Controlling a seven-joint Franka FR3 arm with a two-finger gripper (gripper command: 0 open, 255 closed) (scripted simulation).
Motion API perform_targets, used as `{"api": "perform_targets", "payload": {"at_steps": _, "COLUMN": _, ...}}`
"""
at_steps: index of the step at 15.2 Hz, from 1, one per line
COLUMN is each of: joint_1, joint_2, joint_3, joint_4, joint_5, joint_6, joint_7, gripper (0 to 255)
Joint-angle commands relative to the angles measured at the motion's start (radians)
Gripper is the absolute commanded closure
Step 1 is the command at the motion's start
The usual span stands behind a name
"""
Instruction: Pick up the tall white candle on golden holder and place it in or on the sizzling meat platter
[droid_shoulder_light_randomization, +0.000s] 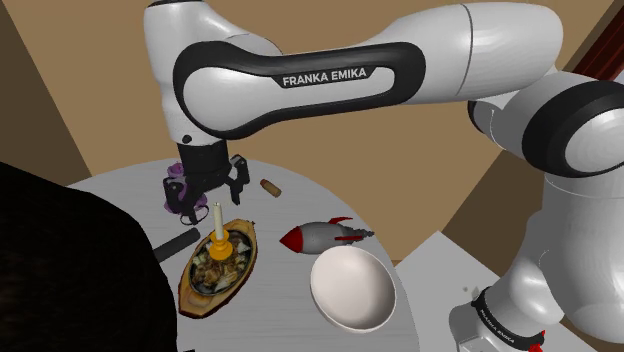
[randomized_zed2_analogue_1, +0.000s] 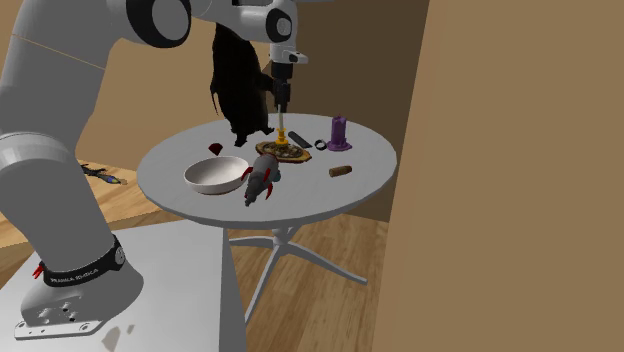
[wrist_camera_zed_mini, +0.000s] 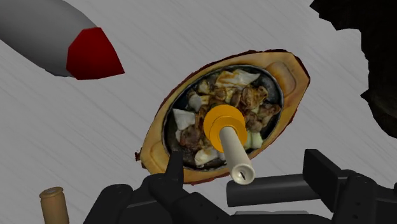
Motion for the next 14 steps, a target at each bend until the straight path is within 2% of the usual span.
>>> {"api": "perform_targets", "payload": {"at_steps": 1, "joint_1": 0.0, "joint_2": 0.0, "joint_3": 0.0, "joint_4": 0.0, "joint_5": 0.0, "joint_6": 0.0, "joint_7": 0.0, "gripper": 0}}
{"api": "perform_targets", "payload": {"at_steps": 2, "joint_1": 0.0, "joint_2": 0.0, "joint_3": 0.0, "joint_4": 0.0, "joint_5": 0.0, "joint_6": 0.0, "joint_7": 0.0, "gripper": 0}}
{"api": "perform_targets", "payload": {"at_steps": 6, "joint_1": 0.012, "joint_2": 0.023, "joint_3": 0.0, "joint_4": 0.165, "joint_5": -0.004, "joint_6": -0.141, "joint_7": -0.001, "gripper": 0}}
{"api": "perform_targets", "payload": {"at_steps": 14, "joint_1": 0.012, "joint_2": 0.024, "joint_3": 0.0, "joint_4": 0.165, "joint_5": -0.004, "joint_6": -0.141, "joint_7": -0.001, "gripper": 0}}
